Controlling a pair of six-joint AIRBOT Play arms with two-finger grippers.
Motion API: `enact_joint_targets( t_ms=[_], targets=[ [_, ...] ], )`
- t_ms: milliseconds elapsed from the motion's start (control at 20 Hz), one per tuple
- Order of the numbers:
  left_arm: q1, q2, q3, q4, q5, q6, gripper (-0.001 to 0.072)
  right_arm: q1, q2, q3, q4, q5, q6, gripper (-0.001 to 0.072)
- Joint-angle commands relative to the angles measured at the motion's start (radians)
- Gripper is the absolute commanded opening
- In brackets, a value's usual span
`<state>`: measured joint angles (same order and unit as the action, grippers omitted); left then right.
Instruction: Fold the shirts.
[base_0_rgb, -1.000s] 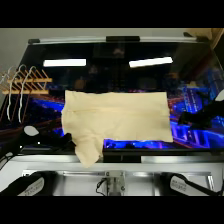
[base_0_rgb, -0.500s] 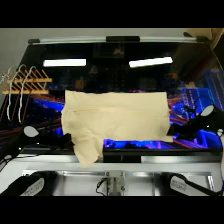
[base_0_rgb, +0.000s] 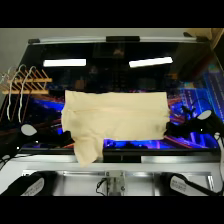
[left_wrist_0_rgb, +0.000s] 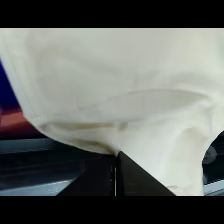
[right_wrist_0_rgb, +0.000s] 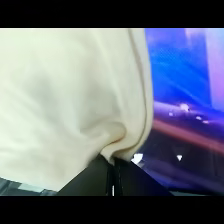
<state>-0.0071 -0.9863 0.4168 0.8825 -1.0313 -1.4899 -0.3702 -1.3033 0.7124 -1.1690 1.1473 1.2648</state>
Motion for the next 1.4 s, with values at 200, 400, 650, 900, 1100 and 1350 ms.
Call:
enact_joint_targets(
  t_ms=[200, 400, 650, 900, 1100, 1350],
  targets=[
    [0.135, -0.009, 0.319, 0.000, -0.079, 0.087, 0.0031, 0.002, 0.123, 0.153, 0.046, 0.013, -0.089, 0.0072],
    [0.109, -0.195, 0.581, 0.006, -0.081, 0.090, 0.0032, 0.094, 0.035, 0.286, 0.041, -0.126, -0.022, 0.0072],
    [0.107, -0.489, 0.897, 0.006, -0.082, 0.059, 0.0033, 0.207, -0.212, 0.531, -0.114, -0.208, 0.147, 0.0072],
    [0.096, -0.698, 1.079, 0.002, -0.080, 0.037, 0.0033, 0.214, -0.372, 0.664, -0.116, -0.212, 0.191, 0.0073],
    [0.081, -0.799, 1.080, -0.027, -0.114, 0.001, 0.0145, 0.214, -0.417, 0.664, -0.117, -0.175, 0.206, 0.0240],
    [0.090, -0.787, 1.109, -0.057, -0.212, 0.087, 0.0441, 0.161, -0.408, 0.664, -0.065, -0.135, 0.194, 0.0679]
  ],
)
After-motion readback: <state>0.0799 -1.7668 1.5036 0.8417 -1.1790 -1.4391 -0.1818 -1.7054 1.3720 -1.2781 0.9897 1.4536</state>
